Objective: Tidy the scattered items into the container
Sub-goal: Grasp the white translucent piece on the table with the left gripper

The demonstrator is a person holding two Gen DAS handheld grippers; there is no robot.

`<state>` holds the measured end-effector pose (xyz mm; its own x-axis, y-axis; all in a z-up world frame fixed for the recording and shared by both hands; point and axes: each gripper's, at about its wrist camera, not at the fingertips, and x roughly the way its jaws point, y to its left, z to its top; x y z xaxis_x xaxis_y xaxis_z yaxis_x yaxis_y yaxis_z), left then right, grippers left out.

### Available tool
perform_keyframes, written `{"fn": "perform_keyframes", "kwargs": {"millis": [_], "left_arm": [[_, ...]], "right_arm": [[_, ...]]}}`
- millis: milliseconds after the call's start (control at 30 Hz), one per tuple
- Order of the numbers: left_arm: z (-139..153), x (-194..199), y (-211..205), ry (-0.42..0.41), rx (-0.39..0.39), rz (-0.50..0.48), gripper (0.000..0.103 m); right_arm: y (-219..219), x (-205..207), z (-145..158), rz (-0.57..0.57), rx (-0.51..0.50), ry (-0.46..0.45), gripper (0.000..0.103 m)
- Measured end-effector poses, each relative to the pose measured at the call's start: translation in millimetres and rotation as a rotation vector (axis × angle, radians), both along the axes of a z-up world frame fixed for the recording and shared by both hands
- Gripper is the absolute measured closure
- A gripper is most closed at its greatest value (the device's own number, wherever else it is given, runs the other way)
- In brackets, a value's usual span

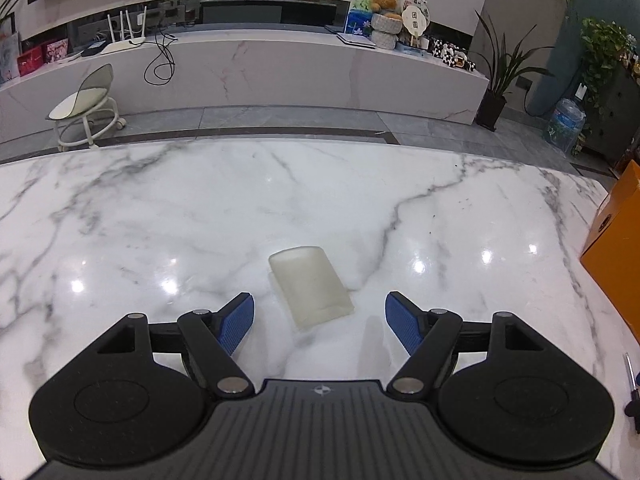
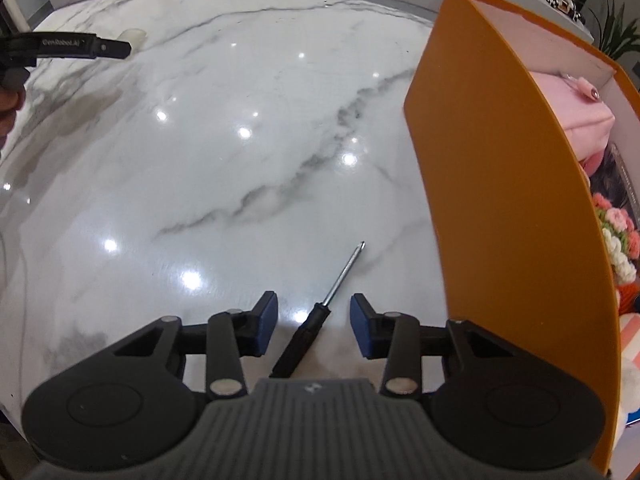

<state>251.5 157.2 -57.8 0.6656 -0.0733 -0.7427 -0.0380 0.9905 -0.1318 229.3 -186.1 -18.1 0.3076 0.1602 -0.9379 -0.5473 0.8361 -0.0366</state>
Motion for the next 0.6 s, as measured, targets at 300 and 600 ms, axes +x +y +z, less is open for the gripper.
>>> {"fn": "perform_keyframes", "kwargs": {"millis": [300,600], "left_arm": [[-1.6,6.9,-7.3,-0.003,0.036,-0.002,0.017],[3.0,7.6,-5.6,0.019,0.035,-0.011,0.054]], "right_arm": [[-4.3,-1.1,2.7,-0.016,0.01,0.005,0.087],[-2.6,-2.3,1.6,0.005,0.001,0.002,0.093]]}}
